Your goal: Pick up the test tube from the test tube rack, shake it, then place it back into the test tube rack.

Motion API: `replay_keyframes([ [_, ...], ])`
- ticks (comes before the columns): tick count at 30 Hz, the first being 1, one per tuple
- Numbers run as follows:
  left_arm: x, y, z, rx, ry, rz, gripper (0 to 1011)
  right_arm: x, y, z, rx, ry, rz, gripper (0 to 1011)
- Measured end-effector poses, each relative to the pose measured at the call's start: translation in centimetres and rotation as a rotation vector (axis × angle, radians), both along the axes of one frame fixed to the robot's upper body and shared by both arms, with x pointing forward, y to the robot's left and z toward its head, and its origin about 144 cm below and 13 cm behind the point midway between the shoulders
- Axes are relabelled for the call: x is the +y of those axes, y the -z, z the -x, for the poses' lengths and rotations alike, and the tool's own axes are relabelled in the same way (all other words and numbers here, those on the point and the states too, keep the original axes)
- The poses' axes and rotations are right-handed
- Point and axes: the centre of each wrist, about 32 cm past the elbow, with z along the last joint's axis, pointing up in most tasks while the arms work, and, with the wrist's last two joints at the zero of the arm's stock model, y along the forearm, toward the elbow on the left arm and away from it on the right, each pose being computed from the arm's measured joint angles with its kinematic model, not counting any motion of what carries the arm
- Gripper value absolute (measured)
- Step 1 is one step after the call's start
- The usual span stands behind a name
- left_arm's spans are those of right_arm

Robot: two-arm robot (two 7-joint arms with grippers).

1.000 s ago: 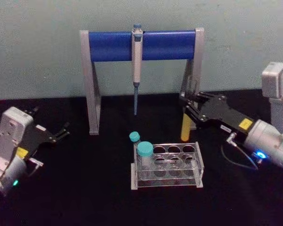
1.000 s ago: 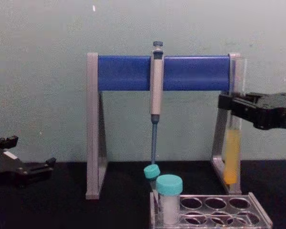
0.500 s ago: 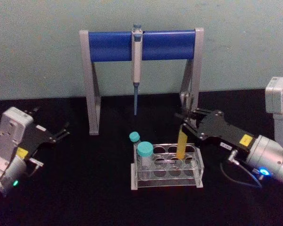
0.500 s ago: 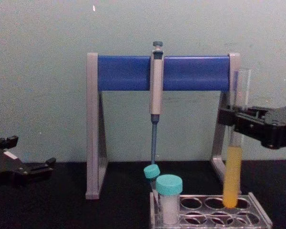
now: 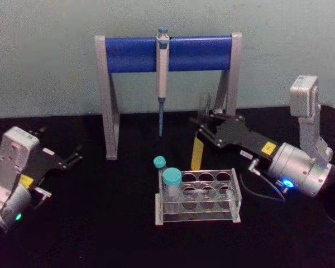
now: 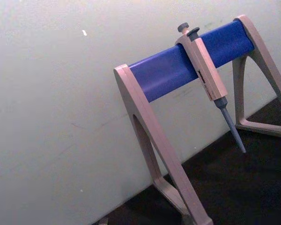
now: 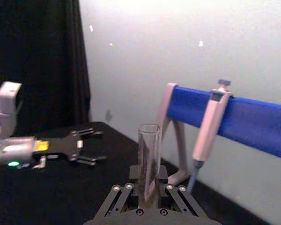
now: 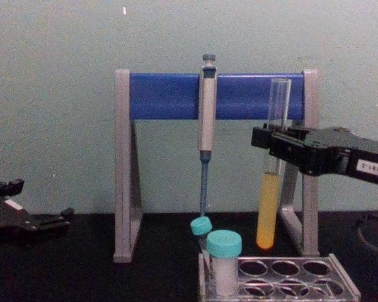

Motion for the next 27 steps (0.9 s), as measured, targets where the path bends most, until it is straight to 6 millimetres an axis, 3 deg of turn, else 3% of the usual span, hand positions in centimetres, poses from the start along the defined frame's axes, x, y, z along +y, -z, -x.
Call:
replay_keyframes([
  [8, 0.0, 0.0, 0.0, 0.0, 0.0, 0.0, 1010, -0.5, -0.2, -1.0, -0.019, 0.064, 0.003, 224],
  [27, 0.0, 0.0, 0.0, 0.0, 0.0, 0.0, 1010, -1.2, -0.3, -0.5, -0.025, 0.102, 0.001, 224],
])
